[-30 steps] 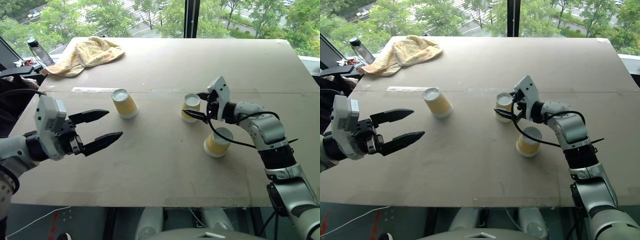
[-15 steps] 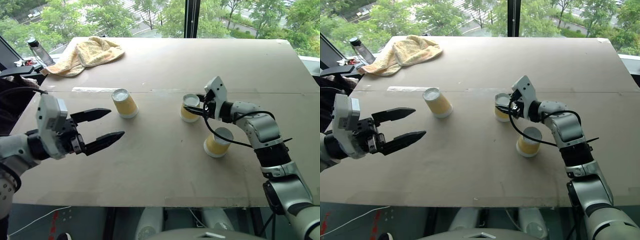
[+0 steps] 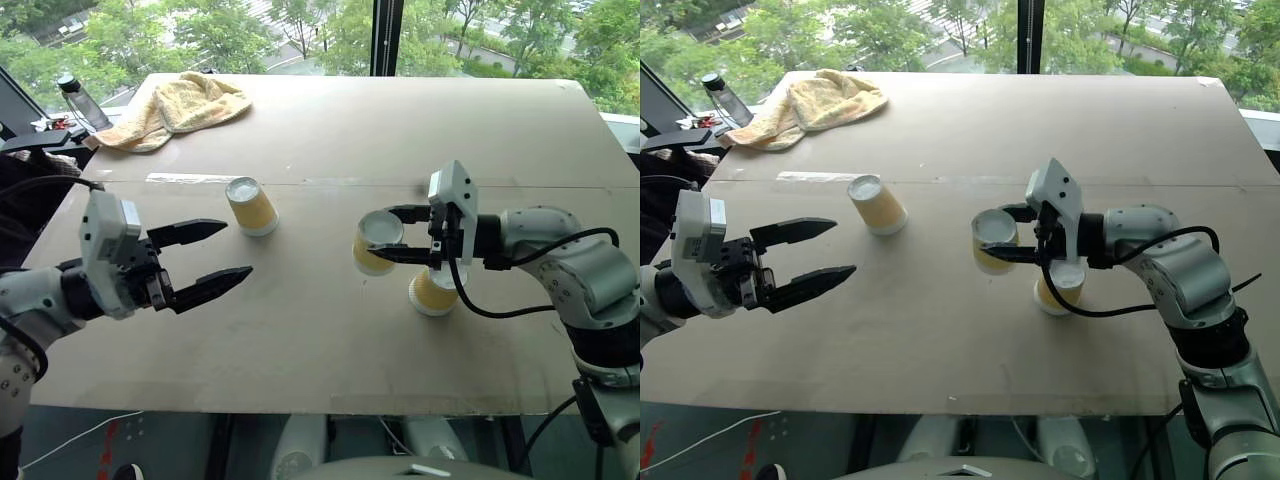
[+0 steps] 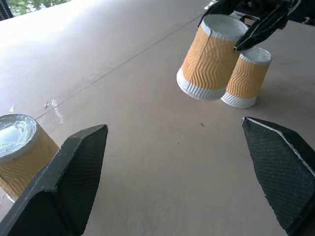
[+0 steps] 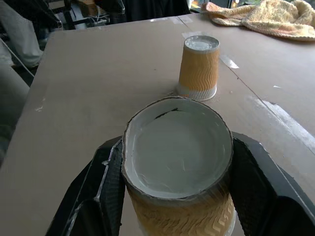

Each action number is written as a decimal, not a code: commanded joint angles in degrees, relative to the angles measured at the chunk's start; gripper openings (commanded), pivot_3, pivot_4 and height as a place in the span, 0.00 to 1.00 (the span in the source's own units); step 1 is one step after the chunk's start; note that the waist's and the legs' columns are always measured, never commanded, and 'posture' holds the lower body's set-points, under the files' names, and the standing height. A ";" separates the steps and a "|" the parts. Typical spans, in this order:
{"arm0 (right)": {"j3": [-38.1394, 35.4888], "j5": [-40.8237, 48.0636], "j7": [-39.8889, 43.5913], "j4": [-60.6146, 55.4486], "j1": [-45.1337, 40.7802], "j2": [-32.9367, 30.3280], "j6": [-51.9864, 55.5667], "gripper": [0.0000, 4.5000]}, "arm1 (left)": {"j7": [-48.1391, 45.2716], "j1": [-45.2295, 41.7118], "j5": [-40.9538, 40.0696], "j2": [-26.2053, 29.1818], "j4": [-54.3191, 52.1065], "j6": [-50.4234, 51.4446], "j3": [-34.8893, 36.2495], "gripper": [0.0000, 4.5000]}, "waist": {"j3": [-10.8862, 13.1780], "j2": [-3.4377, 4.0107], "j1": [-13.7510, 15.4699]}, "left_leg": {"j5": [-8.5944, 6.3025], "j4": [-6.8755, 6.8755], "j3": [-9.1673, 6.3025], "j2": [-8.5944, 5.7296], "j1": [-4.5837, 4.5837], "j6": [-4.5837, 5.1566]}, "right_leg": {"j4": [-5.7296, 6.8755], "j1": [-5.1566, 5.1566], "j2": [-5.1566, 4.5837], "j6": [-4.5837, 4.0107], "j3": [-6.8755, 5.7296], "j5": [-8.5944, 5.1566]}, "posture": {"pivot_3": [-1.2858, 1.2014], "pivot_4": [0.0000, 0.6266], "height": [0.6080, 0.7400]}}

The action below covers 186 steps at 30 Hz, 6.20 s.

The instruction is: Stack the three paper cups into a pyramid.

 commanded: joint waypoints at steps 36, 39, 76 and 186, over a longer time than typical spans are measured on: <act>-0.05 -1.47 -4.22 -4.49 9.36 0.32 -5.18 0.99 | -3.84 -2.65 1.24 0.89 2.22 -0.87 -1.50 1.00 | -0.01 -0.02 -0.05 | 0.01 0.03 0.00 0.00 0.03 -0.01 | 0.05 0.01 0.02 0.00 -0.01 0.00 | 0.52 0.24 1.00; -0.51 -1.18 -4.15 -4.62 9.13 0.07 -5.07 0.99 | -3.88 -2.90 1.29 0.93 2.36 -0.81 -1.67 1.00 | -0.01 -0.02 -0.05 | 0.01 0.03 0.00 0.00 0.03 -0.01 | 0.05 0.01 0.02 0.00 -0.01 0.00 | 0.52 0.24 1.00; -21.93 22.54 -3.24 -8.68 12.22 -9.39 -3.46 0.99 | 43.80 -20.03 34.79 -31.72 17.13 -18.71 -19.80 1.00 | -0.09 -0.19 1.60 | -0.04 0.75 0.03 -0.04 0.00 0.08 | 0.66 0.08 0.03 0.03 -0.02 0.01 | 0.52 0.24 1.00; -21.90 19.67 -11.84 -9.02 16.18 -8.57 -5.91 1.00 | 39.89 -36.18 37.93 -36.49 47.29 -36.79 -22.65 0.51 | -0.12 -0.31 1.56 | 0.00 0.79 0.01 -0.06 -0.04 0.01 | 0.68 0.07 0.03 0.03 -0.05 0.01 | 0.52 0.24 1.00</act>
